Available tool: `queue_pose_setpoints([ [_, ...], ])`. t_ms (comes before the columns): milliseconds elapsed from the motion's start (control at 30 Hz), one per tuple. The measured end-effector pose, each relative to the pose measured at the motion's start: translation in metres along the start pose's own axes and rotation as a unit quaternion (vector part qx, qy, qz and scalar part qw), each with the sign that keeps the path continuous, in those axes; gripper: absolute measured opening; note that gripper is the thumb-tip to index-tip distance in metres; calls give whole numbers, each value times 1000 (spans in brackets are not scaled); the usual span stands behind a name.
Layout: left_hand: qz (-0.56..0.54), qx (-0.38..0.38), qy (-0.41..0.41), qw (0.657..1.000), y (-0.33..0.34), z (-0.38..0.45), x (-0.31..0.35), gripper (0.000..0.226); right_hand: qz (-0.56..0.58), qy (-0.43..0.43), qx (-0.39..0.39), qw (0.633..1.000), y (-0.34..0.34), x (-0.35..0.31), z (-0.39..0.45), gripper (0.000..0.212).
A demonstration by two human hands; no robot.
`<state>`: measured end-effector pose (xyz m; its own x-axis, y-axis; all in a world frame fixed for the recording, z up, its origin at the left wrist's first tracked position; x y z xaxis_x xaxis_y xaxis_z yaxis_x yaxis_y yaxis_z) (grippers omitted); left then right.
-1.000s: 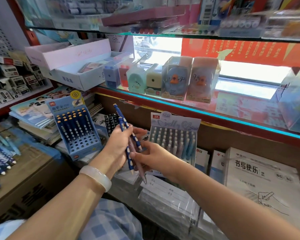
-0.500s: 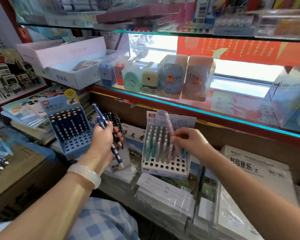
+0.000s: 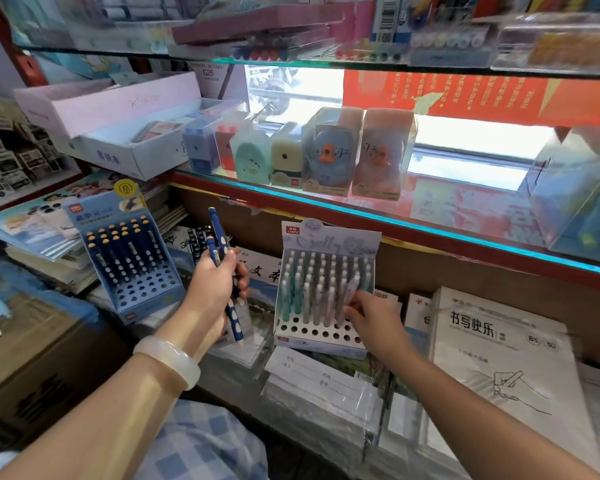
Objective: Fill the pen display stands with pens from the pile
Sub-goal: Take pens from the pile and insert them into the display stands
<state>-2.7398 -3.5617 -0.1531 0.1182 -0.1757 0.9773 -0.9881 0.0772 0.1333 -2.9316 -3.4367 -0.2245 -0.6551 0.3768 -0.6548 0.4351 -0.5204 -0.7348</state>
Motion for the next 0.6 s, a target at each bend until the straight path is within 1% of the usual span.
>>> queue_pose_setpoints([
  [100, -4, 0, -7, 1000, -1, 2, -3, 17, -38, 1, -11, 999, 8, 3, -2, 10],
  [167, -1, -8, -9, 1000, -1, 2, -6, 16, -70, 4, -17, 997, 12, 3, -3, 12],
  [300, 21, -53, -11, 998, 5, -3, -8, 15, -124, 12, -45, 991, 22, 2, -4, 20],
  [400, 29, -82, -25, 996, 8, -10, -5, 18, -147, 20, -49, 988, 27, 3, -2, 22],
  [533, 45, -83, -33, 995, 4, -10, -2, 14, -182, 20, -77, 980, 27, 4, -4, 25],
  [567, 43, -83, -35, 995, 2, -9, -2, 12, -185, 21, -79, 979, 24, 4, -7, 26],
  [600, 39, -84, -35, 995, -1, -8, -1, 9, -184, 16, -64, 981, 19, 2, -10, 24],
])
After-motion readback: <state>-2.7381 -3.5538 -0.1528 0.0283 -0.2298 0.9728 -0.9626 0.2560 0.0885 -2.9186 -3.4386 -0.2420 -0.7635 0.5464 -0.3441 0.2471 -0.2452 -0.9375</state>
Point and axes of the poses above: each hand's wrist, its own z-axis towards the middle knuckle, its own y-axis out of the palm, x = y × z, the point moved 4 cm from there along z, towards the middle knuckle, and after that the axes turned 11 degrees about x, right-handed, at the moved point
